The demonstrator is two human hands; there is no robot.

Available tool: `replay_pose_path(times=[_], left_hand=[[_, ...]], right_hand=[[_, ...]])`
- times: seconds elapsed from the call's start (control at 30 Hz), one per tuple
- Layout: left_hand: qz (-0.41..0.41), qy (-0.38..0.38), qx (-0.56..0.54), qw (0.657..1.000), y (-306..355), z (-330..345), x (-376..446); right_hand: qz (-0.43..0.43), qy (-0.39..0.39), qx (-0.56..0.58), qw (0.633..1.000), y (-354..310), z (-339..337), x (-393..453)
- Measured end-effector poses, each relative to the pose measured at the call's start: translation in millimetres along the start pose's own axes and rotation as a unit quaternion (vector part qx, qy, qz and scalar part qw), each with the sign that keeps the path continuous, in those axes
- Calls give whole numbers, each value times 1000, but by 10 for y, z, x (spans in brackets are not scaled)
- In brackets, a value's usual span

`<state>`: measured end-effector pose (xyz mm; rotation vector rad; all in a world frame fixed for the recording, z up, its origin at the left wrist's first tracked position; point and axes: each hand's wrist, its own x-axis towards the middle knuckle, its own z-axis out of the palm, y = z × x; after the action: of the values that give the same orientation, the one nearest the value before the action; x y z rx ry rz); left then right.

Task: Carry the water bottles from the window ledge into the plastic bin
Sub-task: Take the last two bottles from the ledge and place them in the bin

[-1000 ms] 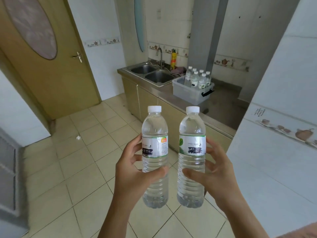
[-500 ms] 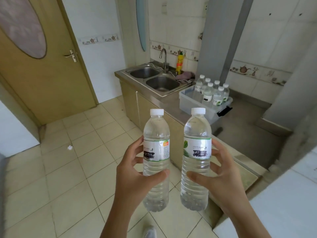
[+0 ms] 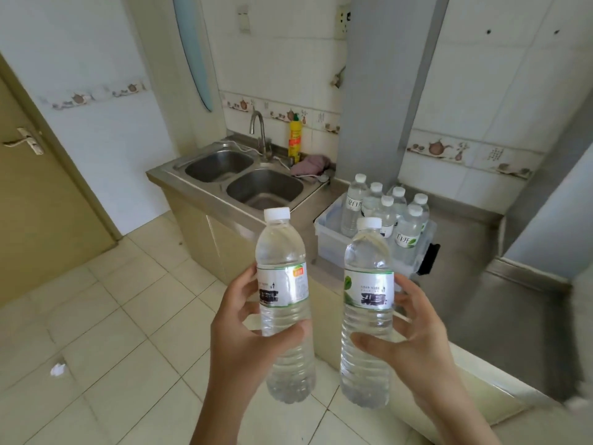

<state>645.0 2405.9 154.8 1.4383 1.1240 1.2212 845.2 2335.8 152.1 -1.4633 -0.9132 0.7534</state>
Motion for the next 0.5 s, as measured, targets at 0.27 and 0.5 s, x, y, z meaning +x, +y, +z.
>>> replay_pose_path(times=[0.27,0.5], left_hand=[[-15,-16,-9,1000,-324,634,1320],[-9,-64,-9,998,-418,1219,2428]], right_hand=[[6,20,10,1000,169,64,1387],[0,21,4,1000,263,133,2495]])
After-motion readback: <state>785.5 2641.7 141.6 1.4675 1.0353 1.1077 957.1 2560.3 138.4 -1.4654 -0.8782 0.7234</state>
